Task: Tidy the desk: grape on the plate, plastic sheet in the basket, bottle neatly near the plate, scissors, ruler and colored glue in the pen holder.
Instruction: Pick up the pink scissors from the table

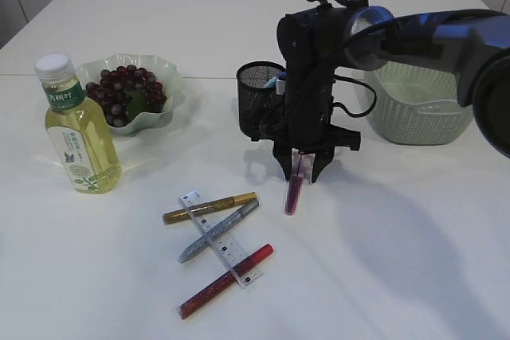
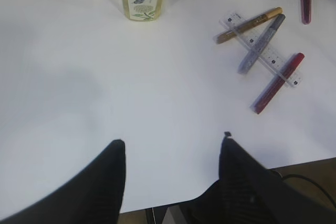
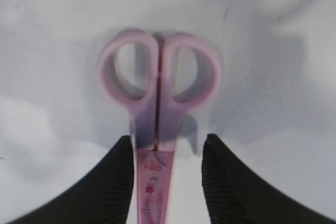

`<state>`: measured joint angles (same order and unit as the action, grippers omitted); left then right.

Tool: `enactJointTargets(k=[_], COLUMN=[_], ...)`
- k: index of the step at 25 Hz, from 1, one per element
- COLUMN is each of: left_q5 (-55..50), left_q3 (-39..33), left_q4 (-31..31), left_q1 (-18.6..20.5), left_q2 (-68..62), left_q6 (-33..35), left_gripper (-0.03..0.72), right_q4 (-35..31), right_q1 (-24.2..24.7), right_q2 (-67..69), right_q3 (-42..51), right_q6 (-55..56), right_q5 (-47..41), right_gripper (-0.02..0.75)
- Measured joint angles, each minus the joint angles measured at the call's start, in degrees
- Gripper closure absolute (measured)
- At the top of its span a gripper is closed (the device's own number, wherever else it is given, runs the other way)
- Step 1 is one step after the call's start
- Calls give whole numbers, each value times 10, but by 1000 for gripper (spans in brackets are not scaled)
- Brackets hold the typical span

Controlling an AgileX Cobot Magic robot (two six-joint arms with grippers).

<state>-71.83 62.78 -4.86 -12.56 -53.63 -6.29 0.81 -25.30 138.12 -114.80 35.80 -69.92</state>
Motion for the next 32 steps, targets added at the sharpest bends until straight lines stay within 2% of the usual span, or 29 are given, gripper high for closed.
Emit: enactJointTargets(k=[32], left_q5=[0], left_q3=[0], left_q4=[8], left_q1=[0], left_q2=[0], left_q6=[0], left_gripper=[273], right_q4=[-36], right_q1=[0], right_q2=[14], right_q3=[-2], right_q6=[1], right_q5=[0], right_gripper=[388])
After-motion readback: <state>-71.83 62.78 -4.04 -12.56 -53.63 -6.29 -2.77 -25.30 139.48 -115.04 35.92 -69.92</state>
